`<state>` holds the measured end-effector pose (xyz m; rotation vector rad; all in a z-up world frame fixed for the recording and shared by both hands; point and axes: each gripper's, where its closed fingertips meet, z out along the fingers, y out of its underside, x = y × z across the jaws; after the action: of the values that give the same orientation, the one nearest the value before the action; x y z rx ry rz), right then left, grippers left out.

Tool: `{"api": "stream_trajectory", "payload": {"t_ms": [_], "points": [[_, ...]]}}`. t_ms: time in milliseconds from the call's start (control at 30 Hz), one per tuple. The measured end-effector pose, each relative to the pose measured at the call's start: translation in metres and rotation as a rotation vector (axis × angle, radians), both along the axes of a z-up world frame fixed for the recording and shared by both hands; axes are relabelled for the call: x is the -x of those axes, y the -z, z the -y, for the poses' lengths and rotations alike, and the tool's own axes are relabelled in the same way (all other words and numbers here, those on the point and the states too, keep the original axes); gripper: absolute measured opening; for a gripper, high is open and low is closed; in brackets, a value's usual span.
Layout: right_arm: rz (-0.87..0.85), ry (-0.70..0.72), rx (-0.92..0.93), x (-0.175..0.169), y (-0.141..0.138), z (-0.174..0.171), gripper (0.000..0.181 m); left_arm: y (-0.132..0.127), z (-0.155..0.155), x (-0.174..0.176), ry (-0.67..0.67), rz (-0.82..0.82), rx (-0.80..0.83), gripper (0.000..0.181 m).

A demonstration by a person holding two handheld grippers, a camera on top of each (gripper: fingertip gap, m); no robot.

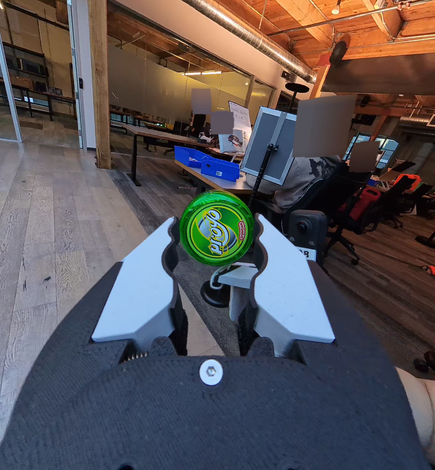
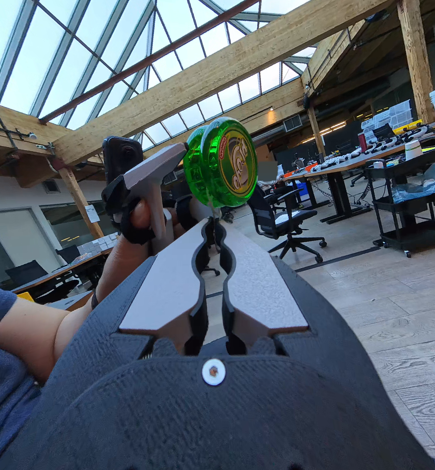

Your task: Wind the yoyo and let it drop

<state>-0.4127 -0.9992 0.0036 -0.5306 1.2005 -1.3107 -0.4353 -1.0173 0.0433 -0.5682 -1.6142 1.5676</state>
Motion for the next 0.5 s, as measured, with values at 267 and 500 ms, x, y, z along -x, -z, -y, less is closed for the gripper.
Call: {"api": "stream_trajectory", "payload": {"t_ms": [267, 500], "points": [[0.165, -0.154, 0.053, 0.004, -0.009, -0.011, 0.000, 0.006, 0.010, -0.018, -0.014, -0.072, -0.075, 0.057], [0.315, -0.334, -0.051, 0.009, -0.008, -0.009, 0.000, 0.031, 0.015, -0.022, -0.050, -0.070, -0.131, 0.057]]}}
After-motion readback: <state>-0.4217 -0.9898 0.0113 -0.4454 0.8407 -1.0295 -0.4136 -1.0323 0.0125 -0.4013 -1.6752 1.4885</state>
